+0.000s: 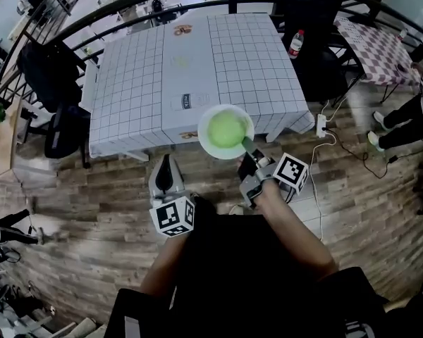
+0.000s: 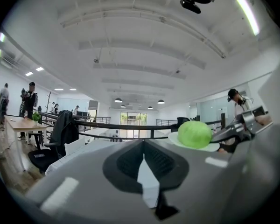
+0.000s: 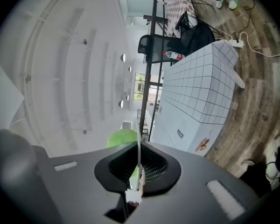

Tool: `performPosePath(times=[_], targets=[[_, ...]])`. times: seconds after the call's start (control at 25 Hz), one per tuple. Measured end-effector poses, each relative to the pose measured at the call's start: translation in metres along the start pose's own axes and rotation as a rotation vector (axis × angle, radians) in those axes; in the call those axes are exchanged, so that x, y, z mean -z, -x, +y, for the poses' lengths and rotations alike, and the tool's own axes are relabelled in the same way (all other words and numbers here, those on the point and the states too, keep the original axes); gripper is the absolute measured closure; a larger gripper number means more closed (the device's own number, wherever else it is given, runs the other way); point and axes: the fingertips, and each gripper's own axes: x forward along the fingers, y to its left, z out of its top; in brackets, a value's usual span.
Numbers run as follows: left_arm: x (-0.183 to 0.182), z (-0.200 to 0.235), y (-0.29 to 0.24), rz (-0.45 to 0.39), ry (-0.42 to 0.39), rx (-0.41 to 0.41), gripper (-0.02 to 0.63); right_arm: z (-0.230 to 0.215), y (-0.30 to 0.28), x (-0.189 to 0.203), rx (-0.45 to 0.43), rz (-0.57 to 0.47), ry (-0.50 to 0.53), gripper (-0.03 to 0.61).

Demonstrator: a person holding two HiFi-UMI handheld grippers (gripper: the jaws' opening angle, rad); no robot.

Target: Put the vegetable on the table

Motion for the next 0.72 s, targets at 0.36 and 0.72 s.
performPosePath(times=[0.36,0.72], targets=[[0.002,-0.027,-0.013,0.003,-0.022,0.049,0.606,-0.001,-0.004,-0.011,-0.029,-0.027,-0.008,0.571],[0.002,-0.036,-0.046,-0.001,-0.034,0.111,0.606,-0.002,-0.028,-0.022,-0.01,-0.057,-0.009,0.571]])
